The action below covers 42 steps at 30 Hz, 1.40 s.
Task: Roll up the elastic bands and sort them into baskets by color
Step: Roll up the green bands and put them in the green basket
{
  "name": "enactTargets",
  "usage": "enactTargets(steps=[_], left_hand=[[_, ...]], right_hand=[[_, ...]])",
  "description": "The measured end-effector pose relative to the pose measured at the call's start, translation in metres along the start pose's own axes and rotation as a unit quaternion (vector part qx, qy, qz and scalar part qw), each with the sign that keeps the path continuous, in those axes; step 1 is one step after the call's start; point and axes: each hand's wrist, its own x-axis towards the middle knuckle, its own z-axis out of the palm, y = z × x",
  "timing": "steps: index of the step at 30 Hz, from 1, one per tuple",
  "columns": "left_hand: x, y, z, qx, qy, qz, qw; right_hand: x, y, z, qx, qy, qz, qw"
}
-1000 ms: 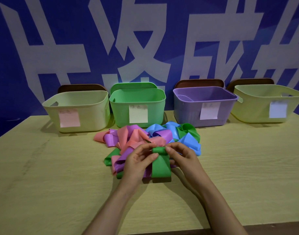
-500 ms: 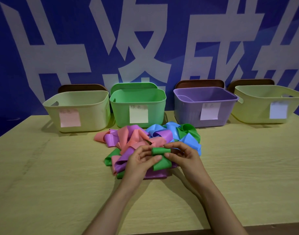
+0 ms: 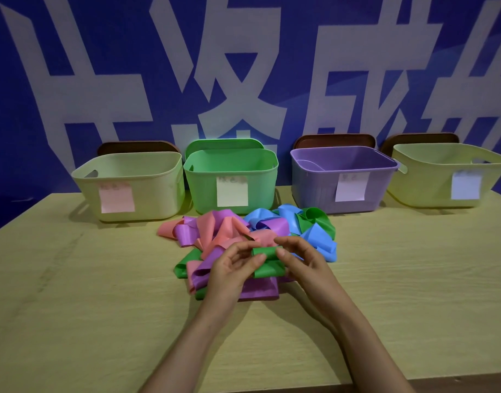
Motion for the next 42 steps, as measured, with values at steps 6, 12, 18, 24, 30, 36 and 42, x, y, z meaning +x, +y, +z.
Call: enactTargets(steps=[6, 12, 18, 24, 30, 36, 42], left_hand=[[-0.003, 0.002, 0.0, 0.008, -0.018, -0.003, 1.0], [-0.001, 0.001, 0.005, -0.029, 0.002, -0.07, 0.997], [0.0, 0.004, 0.004, -0.043, 0.014, -0.075, 0.996], [-0.001, 0.002, 0.002, -0.035, 0.014, -0.064, 0.997], [-0.002, 0.009, 0.003, -0.001, 0.012, -0.06, 0.998], [0.004, 0.047, 0.009, 0.136, -0.085, -0.086, 0.983], [0.029, 0.095, 0.02, 0.147, -0.053, -0.063, 0.986]], right_hand=[[0.001, 0.0, 0.002, 0.018, -0.002, 0.011, 1.0], [0.002, 0.001, -0.001, 0.003, 0.027, 0.001, 1.0], [0.002, 0.001, -0.004, 0.009, 0.018, 0.002, 1.0], [0.001, 0.0, -0.005, 0.023, -0.011, 0.005, 1.0], [0.005, 0.001, -0.004, 0.082, 0.035, 0.037, 0.995], [0.015, -0.019, 0.003, 0.207, 0.027, 0.069, 0.976], [0.046, -0.071, 0.027, 0.186, 0.007, 0.043, 0.982]])
